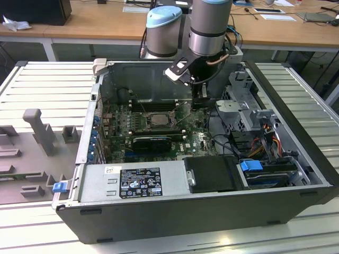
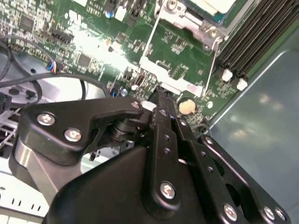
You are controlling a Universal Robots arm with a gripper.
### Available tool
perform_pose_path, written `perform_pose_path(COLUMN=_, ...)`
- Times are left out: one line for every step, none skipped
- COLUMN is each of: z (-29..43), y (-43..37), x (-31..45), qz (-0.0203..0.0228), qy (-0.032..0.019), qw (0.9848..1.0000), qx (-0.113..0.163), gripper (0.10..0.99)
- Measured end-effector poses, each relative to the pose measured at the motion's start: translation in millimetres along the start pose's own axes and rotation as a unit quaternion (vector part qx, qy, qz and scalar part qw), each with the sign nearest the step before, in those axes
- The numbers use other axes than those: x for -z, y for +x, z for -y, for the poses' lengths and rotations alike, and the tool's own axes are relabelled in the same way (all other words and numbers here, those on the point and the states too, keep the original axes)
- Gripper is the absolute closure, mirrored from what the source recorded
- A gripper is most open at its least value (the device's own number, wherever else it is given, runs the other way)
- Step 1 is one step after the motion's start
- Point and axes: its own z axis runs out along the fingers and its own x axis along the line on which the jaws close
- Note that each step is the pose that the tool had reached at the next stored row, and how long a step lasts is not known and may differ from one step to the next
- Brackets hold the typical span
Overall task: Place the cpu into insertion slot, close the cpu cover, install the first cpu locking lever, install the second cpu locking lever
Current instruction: 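Close the cpu cover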
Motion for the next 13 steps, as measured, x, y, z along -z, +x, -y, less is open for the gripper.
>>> perform_pose_path(z=0.0, y=0.0, x=-0.1, qz=-0.0007, qy=0.0051, qw=1.0000, qx=0.000, gripper=0.980)
perform_pose_path(z=0.0, y=0.1, x=0.0, qz=-0.0007, qy=0.0075, qw=1.0000, qx=0.000, gripper=0.980)
perform_pose_path(z=0.7, y=0.0, x=0.1, qz=-0.0006, qy=0.0084, qw=1.0000, qx=0.000, gripper=0.980)
perform_pose_path(z=2.0, y=0.0, x=0.1, qz=-0.0006, qy=0.0085, qw=1.0000, qx=0.000, gripper=0.980)
perform_pose_path(z=3.9, y=0.0, x=0.2, qz=-0.0006, qy=0.0085, qw=1.0000, qx=0.000, gripper=0.980)
perform_pose_path(z=4.9, y=0.0, x=0.2, qz=-0.0006, qy=0.0084, qw=1.0000, qx=0.000, gripper=0.980)
perform_pose_path(z=7.6, y=0.0, x=0.3, qz=-0.0007, qy=0.0085, qw=1.0000, qx=0.000, gripper=0.980)
perform_pose_path(z=9.5, y=-0.1, x=0.4, qz=-0.0007, qy=0.0084, qw=1.0000, qx=0.000, gripper=0.980)
perform_pose_path(z=11.7, y=-0.1, x=0.5, qz=-0.0007, qy=0.0085, qw=1.0000, qx=0.000, gripper=0.980)
perform_pose_path(z=12.1, y=-0.1, x=0.5, qz=-0.0007, qy=0.0084, qw=1.0000, qx=0.000, gripper=0.980)
perform_pose_path(z=12.3, y=-0.1, x=0.5, qz=-0.0007, qy=0.0084, qw=1.0000, qx=0.000, gripper=0.980)
perform_pose_path(z=13.1, y=0.0, x=0.6, qz=-0.0007, qy=0.0084, qw=1.0000, qx=0.000, gripper=0.980)
perform_pose_path(z=14.2, y=-0.1, x=0.6, qz=-0.0007, qy=0.0084, qw=1.0000, qx=0.000, gripper=0.980)
